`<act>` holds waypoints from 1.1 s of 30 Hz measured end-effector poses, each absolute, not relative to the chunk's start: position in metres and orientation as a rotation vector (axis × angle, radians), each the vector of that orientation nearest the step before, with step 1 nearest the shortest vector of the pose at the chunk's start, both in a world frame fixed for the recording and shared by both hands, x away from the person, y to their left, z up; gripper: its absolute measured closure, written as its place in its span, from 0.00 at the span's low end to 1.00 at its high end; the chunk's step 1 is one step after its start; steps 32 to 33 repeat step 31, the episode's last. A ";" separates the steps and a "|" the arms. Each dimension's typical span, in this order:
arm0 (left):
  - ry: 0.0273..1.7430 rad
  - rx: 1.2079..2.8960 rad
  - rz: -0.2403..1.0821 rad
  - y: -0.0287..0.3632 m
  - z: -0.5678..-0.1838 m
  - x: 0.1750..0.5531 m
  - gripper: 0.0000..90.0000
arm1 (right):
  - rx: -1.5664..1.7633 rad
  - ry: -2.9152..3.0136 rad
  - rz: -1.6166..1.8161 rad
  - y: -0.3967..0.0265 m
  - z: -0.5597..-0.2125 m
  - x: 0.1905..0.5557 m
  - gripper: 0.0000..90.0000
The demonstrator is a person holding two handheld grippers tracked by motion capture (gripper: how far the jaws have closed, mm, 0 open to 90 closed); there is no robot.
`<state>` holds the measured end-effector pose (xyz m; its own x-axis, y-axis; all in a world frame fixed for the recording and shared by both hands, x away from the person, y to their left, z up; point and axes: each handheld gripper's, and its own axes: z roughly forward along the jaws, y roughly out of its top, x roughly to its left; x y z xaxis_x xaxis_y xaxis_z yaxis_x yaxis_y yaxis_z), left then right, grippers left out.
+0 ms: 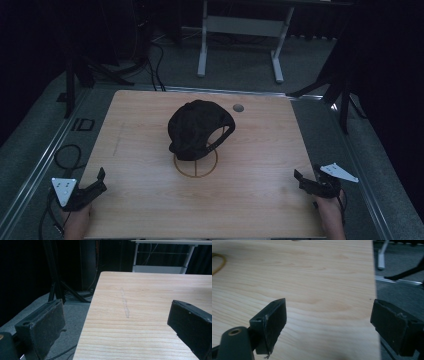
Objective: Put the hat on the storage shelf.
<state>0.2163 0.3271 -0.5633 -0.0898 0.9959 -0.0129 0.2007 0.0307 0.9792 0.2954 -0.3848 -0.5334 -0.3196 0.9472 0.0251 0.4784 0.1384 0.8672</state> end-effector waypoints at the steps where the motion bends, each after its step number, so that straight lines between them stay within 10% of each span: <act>1: 1.435 1.298 1.155 0.327 -0.563 0.216 0.02 | 1.384 1.848 1.099 -0.390 -0.535 0.292 0.15; 33: 1.437 1.301 1.149 0.327 -0.563 0.217 0.02 | 1.472 1.616 1.033 -0.405 -0.553 0.268 0.15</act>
